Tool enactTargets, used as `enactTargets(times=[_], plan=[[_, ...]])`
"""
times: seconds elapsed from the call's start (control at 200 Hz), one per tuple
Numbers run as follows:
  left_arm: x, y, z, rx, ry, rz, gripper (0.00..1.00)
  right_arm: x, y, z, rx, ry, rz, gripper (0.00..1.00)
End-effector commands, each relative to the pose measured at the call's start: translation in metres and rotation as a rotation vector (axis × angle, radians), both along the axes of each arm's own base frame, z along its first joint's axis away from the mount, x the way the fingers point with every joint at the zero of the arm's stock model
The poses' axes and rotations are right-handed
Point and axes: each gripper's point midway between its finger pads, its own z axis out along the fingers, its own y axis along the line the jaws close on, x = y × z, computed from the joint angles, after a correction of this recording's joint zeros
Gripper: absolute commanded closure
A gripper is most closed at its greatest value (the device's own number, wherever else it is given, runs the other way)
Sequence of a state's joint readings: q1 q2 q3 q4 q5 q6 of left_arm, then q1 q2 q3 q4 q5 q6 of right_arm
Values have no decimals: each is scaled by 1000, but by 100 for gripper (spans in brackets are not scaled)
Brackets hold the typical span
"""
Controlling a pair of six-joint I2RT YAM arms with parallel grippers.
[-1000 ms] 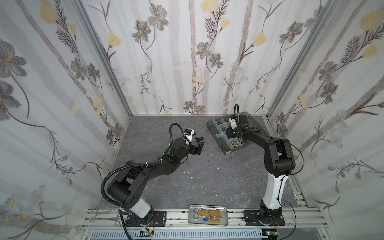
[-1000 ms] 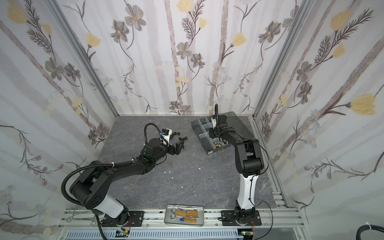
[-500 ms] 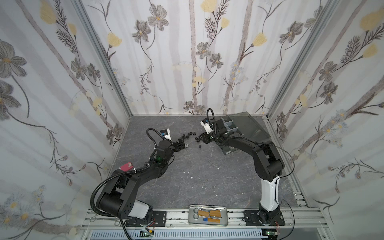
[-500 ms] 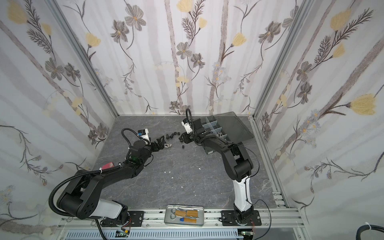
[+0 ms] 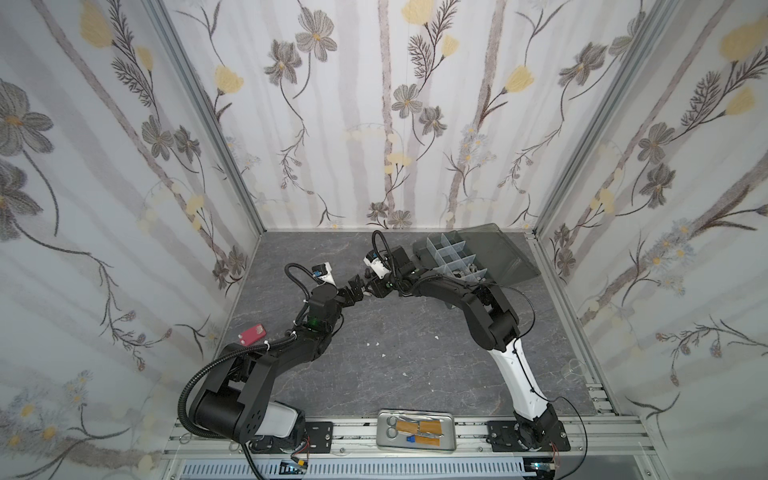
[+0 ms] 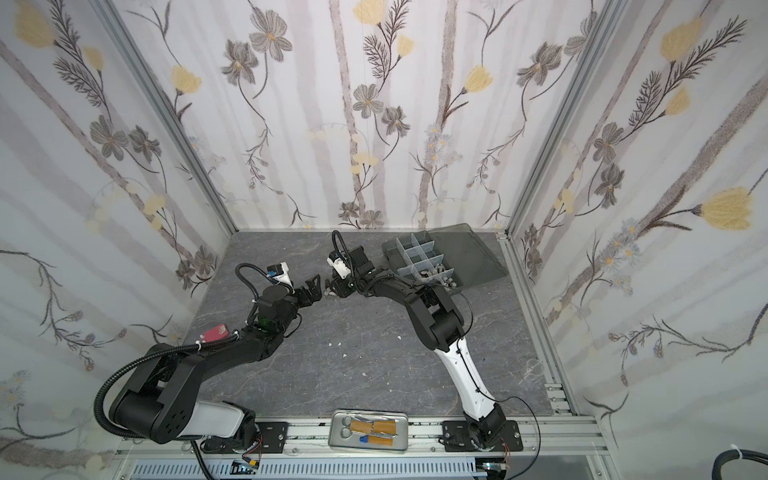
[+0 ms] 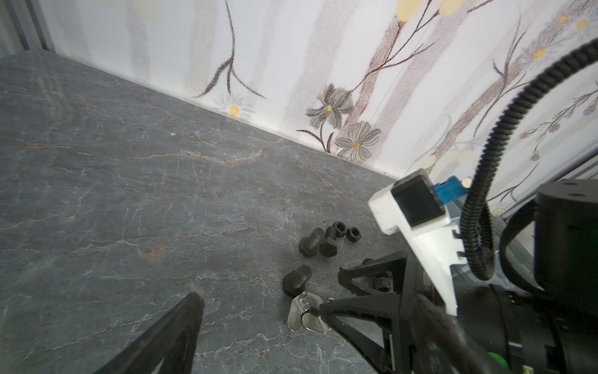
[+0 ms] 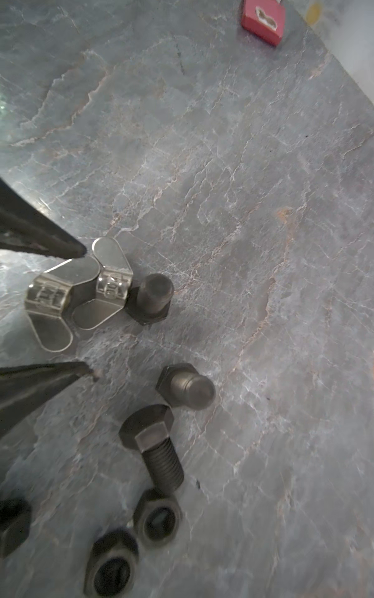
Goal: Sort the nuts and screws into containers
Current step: 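Close the right gripper on the silver wing nut and lift it, then carry the wing nut to the box with right gripper while left gripper nears pile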
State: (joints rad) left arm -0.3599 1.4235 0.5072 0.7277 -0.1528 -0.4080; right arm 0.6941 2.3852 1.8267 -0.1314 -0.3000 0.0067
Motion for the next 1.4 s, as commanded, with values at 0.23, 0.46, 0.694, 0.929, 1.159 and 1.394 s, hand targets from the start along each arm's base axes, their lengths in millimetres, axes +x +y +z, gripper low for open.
enactTargets(times=[0.23,0.46,0.694,0.929,1.159,1.394], plan=[[8,-5,-1,-21,16,-11,0,-13,-1,-33,-115,29,31,62],[10,-4,-1,-23,17,-5,0,-31,-22,-39,-158,36,36,74],[12,-5,0,-27,17,-6,0,-50,-32,-33,-129,48,42,84],[9,-42,15,2,-38,-219,0,-56,-37,-17,-83,38,25,91],[-5,-80,22,119,-67,-456,0,-34,-62,42,63,12,-67,95],[-25,-145,24,186,-102,-725,0,10,-132,98,155,-38,-257,95]])
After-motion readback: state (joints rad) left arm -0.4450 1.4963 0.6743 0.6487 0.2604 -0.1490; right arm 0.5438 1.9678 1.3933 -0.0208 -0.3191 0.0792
